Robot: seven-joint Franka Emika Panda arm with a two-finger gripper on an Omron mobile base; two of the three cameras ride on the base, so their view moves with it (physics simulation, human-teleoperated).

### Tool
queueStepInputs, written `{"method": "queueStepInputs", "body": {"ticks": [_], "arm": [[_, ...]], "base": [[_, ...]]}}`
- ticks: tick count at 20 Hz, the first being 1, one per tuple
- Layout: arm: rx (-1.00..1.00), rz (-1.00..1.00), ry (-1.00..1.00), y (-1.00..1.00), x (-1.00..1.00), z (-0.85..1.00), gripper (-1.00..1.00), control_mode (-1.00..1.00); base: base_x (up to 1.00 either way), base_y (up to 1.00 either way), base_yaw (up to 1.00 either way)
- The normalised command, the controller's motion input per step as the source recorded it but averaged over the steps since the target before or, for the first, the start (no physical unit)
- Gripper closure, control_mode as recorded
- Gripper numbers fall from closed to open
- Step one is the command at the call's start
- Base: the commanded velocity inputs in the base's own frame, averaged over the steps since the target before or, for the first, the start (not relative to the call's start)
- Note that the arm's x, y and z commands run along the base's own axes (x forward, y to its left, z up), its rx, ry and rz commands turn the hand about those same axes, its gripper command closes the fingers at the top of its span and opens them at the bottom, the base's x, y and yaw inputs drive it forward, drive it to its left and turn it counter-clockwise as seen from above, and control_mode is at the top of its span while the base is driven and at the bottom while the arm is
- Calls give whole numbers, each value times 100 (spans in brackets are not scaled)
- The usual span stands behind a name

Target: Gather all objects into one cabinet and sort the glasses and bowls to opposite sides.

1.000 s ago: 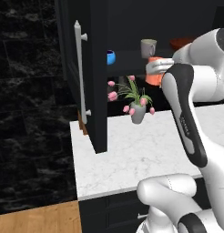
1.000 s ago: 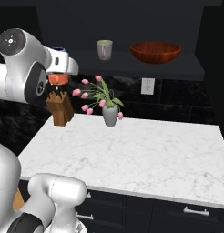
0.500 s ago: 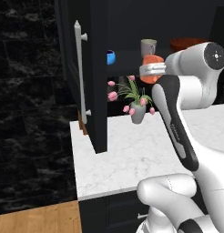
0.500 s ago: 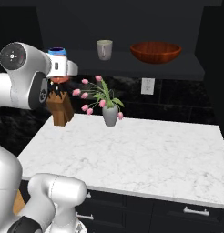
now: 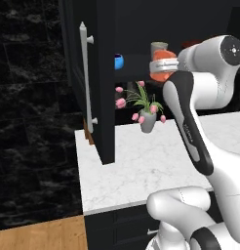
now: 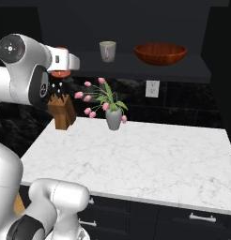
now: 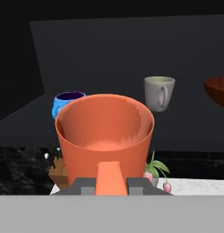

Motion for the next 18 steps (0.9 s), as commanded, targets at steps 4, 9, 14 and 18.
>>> {"method": "queueStepInputs", "body": {"ticks": [4, 9, 14, 18], "arm": [[0, 0, 0, 0, 23, 7, 100, -100], [0, 0, 0, 0, 38, 0, 100, -100], [0, 0, 0, 3, 41, 0, 100, -100], [0, 0, 0, 3, 39, 0, 100, -100]], "base": [[0, 0, 0], [0, 0, 0], [0, 0, 0], [0, 0, 0]]}}
